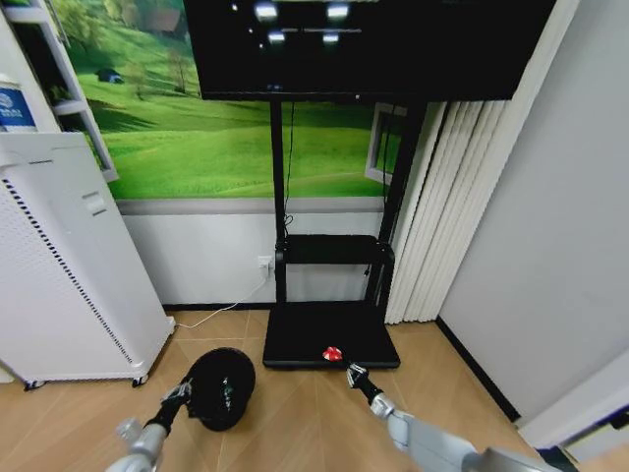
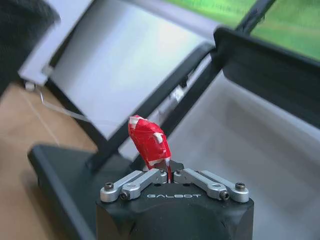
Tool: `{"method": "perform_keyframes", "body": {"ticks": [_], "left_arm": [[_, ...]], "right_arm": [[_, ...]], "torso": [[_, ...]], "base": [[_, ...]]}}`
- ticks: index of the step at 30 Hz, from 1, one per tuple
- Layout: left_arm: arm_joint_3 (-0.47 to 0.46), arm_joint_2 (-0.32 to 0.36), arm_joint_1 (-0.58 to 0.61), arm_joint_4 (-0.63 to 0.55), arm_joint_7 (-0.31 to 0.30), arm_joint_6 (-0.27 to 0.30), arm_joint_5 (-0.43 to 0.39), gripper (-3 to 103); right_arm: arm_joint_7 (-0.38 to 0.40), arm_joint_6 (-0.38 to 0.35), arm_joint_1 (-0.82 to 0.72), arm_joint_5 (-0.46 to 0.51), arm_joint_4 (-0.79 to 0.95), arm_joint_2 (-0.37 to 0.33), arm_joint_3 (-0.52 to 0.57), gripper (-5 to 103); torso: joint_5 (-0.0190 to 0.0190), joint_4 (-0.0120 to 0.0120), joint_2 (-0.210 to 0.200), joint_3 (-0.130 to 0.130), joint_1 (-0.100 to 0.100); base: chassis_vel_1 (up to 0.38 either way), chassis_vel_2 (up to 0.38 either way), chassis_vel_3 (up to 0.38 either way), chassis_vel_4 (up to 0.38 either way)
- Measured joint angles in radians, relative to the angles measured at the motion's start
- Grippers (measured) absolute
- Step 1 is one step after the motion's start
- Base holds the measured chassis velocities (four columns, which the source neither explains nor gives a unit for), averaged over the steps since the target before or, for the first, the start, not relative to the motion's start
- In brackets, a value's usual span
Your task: Pick up the trash bin and place the garbage on the floor into it.
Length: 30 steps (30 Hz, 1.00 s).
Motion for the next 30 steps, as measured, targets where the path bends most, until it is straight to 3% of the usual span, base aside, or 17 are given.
{"method": "perform_keyframes", "body": {"ticks": [8,21,30], "left_arm": [[0.067,0.000,-0.064,0.023,-0.003,0.011,-0.013,7],[0.112,-0.031,-0.123,0.064,-0.009,0.013,-0.008,7],[0.104,-0.058,-0.119,0.066,-0.019,0.011,0.006,7]], "right_arm": [[0.016,0.000,0.024,-0.018,0.090,0.010,-0.033,1],[0.065,0.000,0.045,-0.103,0.415,-0.139,-0.036,1],[0.075,-0.002,0.066,-0.141,0.535,-0.128,-0.133,1]], "torso": [[-0.0004,0.0006,0.000,0.000,0.000],[-0.0001,0.0002,0.000,0.000,0.000],[-0.0006,0.0002,0.000,0.000,0.000]], "base": [[0.000,0.000,0.000,0.000],[0.000,0.000,0.000,0.000],[0.000,0.000,0.000,0.000]]}}
